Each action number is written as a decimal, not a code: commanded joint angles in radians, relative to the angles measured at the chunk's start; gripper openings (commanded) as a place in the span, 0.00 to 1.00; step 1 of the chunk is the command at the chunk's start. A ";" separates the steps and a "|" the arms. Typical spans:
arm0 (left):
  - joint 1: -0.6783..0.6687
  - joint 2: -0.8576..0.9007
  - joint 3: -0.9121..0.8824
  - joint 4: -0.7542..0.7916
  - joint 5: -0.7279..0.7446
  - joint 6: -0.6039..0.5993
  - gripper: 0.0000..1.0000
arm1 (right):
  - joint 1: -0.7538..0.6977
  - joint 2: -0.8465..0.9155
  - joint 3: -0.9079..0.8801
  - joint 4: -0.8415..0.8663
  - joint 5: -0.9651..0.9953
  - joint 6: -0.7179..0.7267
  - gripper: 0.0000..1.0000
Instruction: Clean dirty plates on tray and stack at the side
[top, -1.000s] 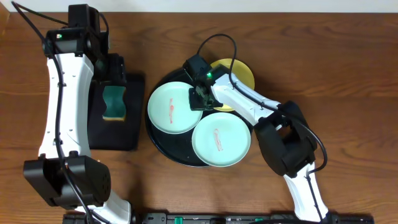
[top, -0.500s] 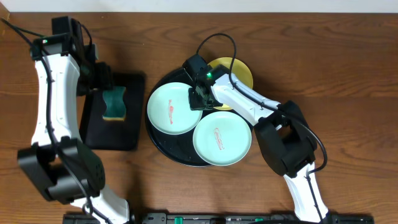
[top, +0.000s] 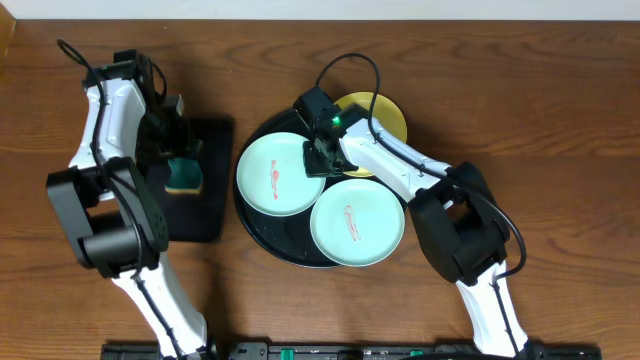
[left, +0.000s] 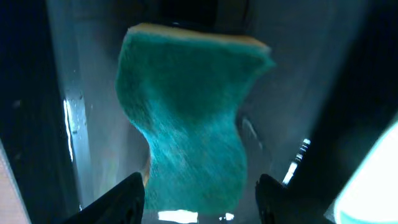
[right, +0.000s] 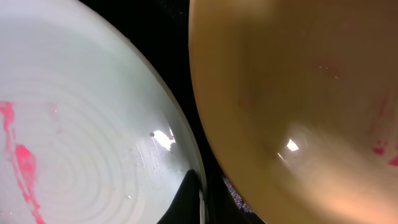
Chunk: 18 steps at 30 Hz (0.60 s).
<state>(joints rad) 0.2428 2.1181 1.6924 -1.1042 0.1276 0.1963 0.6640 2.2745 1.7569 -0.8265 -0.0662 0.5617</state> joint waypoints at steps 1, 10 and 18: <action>0.014 0.026 -0.008 0.005 -0.004 0.032 0.57 | 0.019 0.035 -0.004 0.004 0.032 -0.020 0.01; 0.013 0.056 -0.035 0.053 -0.003 0.031 0.46 | 0.019 0.035 -0.004 0.005 0.037 -0.020 0.01; 0.013 0.057 -0.085 0.097 0.000 0.023 0.43 | 0.019 0.035 -0.004 0.004 0.040 -0.020 0.01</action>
<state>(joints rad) 0.2550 2.1567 1.6424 -1.0283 0.1280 0.2142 0.6643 2.2745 1.7569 -0.8261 -0.0631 0.5587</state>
